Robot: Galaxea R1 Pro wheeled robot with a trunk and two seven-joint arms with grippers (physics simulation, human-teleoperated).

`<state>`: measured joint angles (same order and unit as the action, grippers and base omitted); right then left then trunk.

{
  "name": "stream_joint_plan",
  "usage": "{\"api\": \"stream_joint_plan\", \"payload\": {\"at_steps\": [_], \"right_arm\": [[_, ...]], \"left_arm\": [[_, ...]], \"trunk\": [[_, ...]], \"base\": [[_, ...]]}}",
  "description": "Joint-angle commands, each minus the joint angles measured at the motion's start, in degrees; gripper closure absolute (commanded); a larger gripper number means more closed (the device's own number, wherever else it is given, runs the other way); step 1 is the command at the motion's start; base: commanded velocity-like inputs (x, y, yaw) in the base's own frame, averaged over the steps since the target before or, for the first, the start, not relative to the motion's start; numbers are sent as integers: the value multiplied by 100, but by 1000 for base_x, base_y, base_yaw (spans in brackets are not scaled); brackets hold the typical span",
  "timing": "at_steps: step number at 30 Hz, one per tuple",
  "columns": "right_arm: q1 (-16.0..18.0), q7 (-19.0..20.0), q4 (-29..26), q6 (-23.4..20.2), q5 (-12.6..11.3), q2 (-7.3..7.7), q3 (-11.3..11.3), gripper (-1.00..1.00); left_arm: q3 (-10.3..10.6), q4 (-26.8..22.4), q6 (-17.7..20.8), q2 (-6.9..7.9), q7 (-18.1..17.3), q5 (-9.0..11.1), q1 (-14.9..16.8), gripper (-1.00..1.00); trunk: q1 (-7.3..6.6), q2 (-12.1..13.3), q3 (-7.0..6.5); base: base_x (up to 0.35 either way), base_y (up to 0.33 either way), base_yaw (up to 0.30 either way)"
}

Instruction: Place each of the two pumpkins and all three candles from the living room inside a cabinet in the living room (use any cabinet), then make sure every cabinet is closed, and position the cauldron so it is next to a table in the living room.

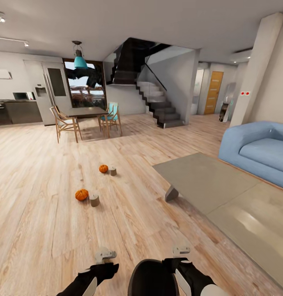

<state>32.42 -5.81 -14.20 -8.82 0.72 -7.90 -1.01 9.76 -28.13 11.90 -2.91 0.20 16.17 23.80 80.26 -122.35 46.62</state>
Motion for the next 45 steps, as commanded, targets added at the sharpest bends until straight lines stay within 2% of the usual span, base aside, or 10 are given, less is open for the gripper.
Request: {"api": "stream_joint_plan", "payload": {"at_steps": [1,7,9,13,16,21,32,35,42,45], "right_arm": [[1,-24,-12,-36,7,-1,-11,-100],[1,-25,-12,-30,8,-1,-10,-100],[2,-25,-12,-27,7,-1,-9,-100],[1,-25,-12,-24,10,-1,-10,-100],[2,-25,-12,-23,9,-1,-10,-100],[2,-25,-12,-23,10,-1,-12,-100],[1,-25,-12,-14,16,-1,-13,-100],[1,-25,-12,-14,16,-1,-13,-100],[1,-20,-12,-17,16,-1,-13,-100],[1,-19,-12,-22,16,-1,-13,-100]], "left_arm": [[91,-9,25,2,4,37,2,-100],[321,2,23,-50,-36,44,2,-100],[512,6,23,-75,-66,47,2,-100],[1030,8,23,-137,-86,79,2,-100],[1179,9,23,-195,-89,87,-2,-100],[1233,9,-51,-247,-90,91,-6,-100],[1239,39,-306,-254,-83,111,-7,-100],[1239,104,-367,-254,-82,113,-7,-100],[1248,68,-376,-258,-23,106,0,-100],[1253,42,-365,-304,-5,111,1,-100]], "trunk": [[22,-44,24],[131,-245,114],[131,-245,114],[131,-245,114],[131,-245,114],[131,-245,114],[131,-245,114],[197,-365,168],[197,-365,168],[197,-365,168]], "base": [[0,0,0],[0,0,0],[0,0,0],[0,0,0],[0,0,0],[0,0,0],[0,0,0],[0,0,0],[0,0,0],[0,0,0]]}}
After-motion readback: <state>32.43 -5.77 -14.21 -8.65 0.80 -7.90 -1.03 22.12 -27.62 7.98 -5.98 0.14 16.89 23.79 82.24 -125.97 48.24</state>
